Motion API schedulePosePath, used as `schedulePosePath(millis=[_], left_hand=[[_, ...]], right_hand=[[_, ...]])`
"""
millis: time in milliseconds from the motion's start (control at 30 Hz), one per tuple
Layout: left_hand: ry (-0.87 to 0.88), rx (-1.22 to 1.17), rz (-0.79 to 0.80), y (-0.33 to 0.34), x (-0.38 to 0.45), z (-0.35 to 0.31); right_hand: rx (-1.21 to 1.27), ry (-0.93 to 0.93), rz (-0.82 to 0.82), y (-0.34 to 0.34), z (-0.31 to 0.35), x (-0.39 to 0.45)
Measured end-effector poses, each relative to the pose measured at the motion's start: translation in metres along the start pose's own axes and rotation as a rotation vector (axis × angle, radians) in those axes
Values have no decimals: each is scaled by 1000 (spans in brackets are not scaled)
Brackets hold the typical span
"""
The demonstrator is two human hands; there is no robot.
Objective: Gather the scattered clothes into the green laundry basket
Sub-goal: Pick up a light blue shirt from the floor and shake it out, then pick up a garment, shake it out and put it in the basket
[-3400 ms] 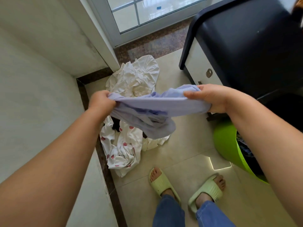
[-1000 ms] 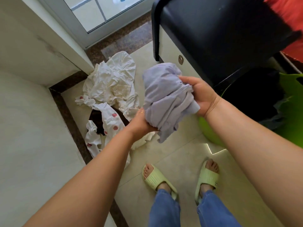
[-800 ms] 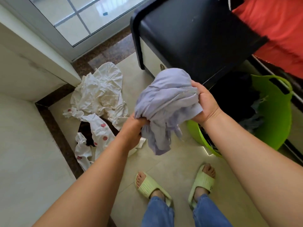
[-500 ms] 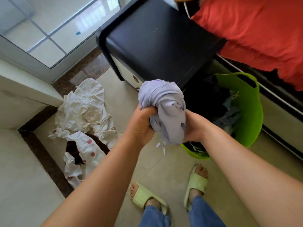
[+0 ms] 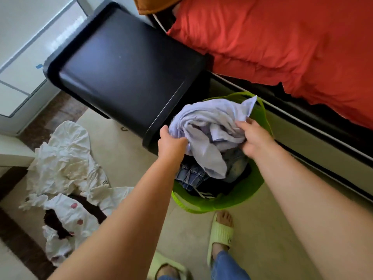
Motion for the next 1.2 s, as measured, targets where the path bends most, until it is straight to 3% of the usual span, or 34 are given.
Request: schedulePosePath(millis=[67, 133, 267, 467, 600, 667, 800, 900, 967, 1000, 1100, 1200], left_hand=[[87, 349, 7, 13, 13, 8], [214, 474, 52, 32, 23, 10], [378, 708, 120, 74, 52, 4], [401, 917, 304, 123, 72, 21], [447, 1245, 490, 175, 81, 59], [409, 1261, 505, 192, 92, 72], [519, 1205, 525, 198, 91, 49], [450, 915, 619, 172, 87, 32], [416, 757, 593, 147, 80, 30], [435, 735, 559, 137, 74, 28], [525, 696, 428, 105, 60, 31], [552, 629, 295, 67, 54, 40]], right_hand=[[-175, 2, -118, -16, -19, 18], [-304, -29, -171, -30, -33, 29], [-507, -243, -3, -21, -41, 33], [-1020, -597, -59, -3, -44, 29], [-1270, -284, 0, -10, -63, 62], [-1420, -208, 27, -16, -63, 76], [-1448, -127, 0, -23, -55, 100], [-1432, -22, -234, -21, -43, 99], [-1460, 32, -306, -11, -37, 85], [-1490, -6, -314, -5, -33, 74], [-1447, -345, -368, 22, -24, 38], [-1344, -685, -249, 63, -39, -2]])
Point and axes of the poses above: each hand's wrist, its own x-axis towards the middle knuckle, its own y-axis out of the palm, z = x × y, the point moved 5 cm from there along x, towards the middle knuckle, and after that the axes turned 5 degrees about -z, right-handed, at the moved point
